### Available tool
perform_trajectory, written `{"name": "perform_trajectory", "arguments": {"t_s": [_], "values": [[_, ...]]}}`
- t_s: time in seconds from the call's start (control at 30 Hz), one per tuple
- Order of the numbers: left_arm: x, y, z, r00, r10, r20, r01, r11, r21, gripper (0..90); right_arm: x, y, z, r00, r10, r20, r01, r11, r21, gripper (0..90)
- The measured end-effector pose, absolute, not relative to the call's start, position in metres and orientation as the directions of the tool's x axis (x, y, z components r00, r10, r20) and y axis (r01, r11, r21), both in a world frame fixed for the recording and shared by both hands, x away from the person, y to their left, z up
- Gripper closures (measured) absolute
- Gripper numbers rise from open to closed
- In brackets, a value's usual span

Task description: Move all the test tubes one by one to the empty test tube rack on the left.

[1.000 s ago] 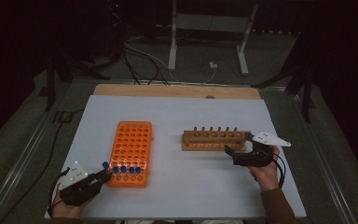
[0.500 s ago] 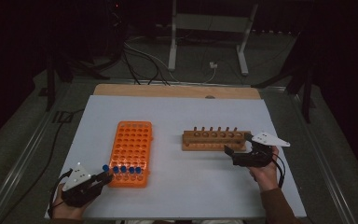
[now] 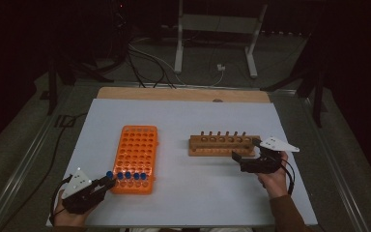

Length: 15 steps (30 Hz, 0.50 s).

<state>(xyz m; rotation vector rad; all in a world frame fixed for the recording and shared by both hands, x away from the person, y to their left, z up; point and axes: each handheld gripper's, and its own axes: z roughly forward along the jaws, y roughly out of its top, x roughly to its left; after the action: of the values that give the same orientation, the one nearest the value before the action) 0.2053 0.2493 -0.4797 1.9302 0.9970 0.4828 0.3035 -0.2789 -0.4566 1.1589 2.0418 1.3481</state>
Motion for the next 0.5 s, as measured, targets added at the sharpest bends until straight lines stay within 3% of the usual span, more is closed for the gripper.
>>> {"name": "perform_trajectory", "arguments": {"t_s": [0.37,0.5], "values": [[0.2036,0.2501,-0.4814,0.592,0.804,-0.061,0.466,-0.279,0.839,76.5,0.3047,-0.2774,-0.4570,-0.563,0.821,0.090,0.403,0.178,0.898,0.5],[0.2025,0.2520,-0.4808,0.590,0.804,-0.074,0.458,-0.259,0.850,69.1,0.3047,-0.2786,-0.4570,-0.562,0.822,0.091,0.403,0.176,0.898,0.5]]}}
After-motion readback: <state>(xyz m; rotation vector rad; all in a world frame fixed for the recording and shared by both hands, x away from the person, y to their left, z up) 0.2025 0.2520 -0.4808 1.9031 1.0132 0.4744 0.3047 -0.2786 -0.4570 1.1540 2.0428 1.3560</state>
